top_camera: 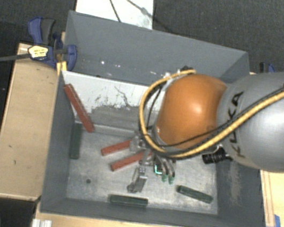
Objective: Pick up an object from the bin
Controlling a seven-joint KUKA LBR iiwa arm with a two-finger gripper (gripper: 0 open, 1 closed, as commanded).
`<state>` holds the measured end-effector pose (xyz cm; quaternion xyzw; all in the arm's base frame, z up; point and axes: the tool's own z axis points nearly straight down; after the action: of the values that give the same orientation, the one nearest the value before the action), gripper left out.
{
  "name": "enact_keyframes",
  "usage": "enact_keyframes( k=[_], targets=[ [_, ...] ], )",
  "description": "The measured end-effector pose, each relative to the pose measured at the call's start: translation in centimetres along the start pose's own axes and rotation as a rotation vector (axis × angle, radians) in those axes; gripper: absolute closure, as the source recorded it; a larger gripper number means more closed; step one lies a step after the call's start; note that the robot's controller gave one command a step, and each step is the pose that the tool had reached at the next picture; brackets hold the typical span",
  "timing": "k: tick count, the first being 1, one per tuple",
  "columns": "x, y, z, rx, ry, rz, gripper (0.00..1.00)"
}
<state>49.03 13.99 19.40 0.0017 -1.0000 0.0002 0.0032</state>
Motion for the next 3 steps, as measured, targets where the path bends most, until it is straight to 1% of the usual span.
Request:
enact_keyframes(
  k=[1, 2, 3],
  targets=[
    [-8.1, -2.5, 12.7, 0.0, -0.008, -0.037, 0.0],
    [-8.3, -2.3, 11.9, -0.003, -0.016, -0.033, 1.0],
    [-4.1, -7.6, 11.8, -0.004, -0.028, -0.194, 1.0]
  ],
)
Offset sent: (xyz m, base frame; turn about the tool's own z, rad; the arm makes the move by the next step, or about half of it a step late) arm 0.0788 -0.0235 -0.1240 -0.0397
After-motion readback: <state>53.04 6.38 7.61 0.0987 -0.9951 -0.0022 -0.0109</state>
